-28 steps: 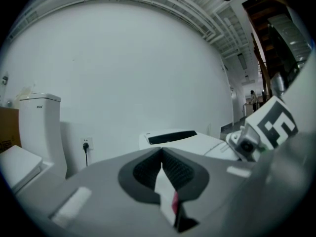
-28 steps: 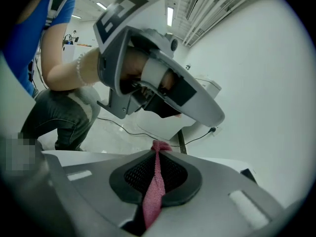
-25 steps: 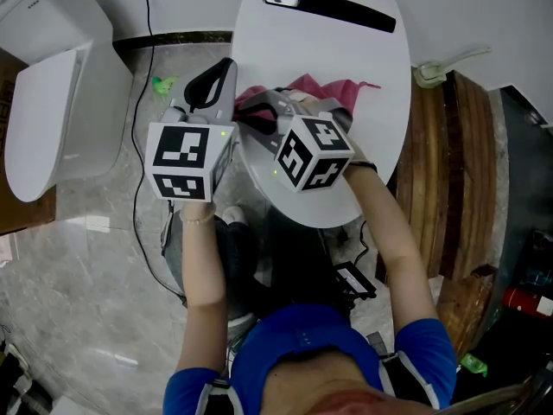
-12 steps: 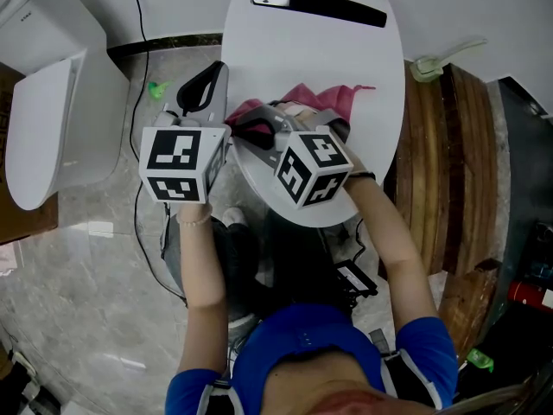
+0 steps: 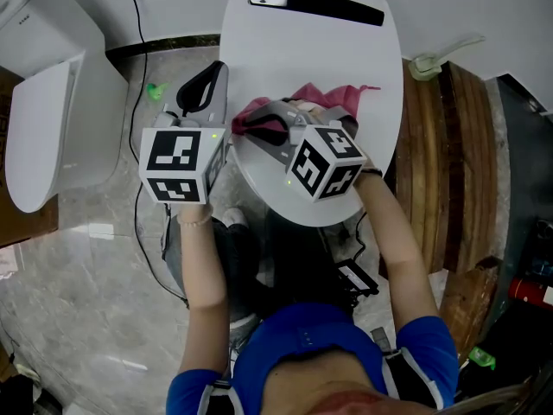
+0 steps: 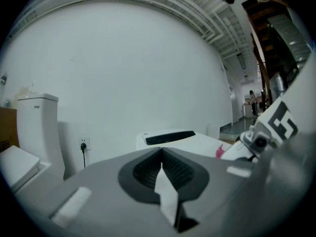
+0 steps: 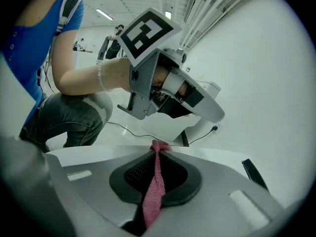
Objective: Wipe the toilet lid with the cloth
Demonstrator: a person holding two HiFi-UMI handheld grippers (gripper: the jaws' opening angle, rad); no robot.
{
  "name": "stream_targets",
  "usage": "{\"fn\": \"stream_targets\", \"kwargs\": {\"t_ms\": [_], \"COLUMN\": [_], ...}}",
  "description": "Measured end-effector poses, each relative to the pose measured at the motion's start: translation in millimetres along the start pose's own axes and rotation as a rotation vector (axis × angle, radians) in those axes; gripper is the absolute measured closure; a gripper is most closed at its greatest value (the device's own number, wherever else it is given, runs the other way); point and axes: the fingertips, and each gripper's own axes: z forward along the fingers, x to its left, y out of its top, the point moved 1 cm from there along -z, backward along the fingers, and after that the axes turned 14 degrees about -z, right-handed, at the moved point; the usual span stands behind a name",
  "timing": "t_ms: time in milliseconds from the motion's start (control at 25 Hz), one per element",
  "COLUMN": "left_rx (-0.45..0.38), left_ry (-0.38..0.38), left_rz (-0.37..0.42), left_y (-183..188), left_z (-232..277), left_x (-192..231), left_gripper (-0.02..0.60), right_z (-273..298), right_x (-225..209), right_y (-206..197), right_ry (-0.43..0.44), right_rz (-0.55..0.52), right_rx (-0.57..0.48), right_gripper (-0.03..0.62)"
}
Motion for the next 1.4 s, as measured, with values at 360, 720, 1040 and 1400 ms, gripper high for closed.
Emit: {"fn": "stream_targets", "kwargs": {"t_ms": [360, 720, 1040, 1400], "left_rx": [-0.002, 0.002, 0.007, 0.016], "left_ry": [-0.007, -0.023, -0.021, -0.026], "left_rz": [0.005, 0.010, 0.013, 0.021], "left_y": [0, -1, -2, -5], "left_z": [0, 2, 2, 4], "left_x": [-2, -8, -8, -11], "left_gripper": [0.580, 0.580, 0.580, 0.580], "right_z": [-20, -42, -61, -79], "right_x": [-4, -5, -2, 2], "right_y": [-22, -46, -64, -84], "right_ry": [-0.040, -0.087, -0.126, -0.167], "right_rz": [0.059, 0.112, 0.151, 0.193], "right_rx": [0.010, 0.032, 0.049, 0.070], "right_gripper": [0.577, 0.577, 0.577, 0.577]}}
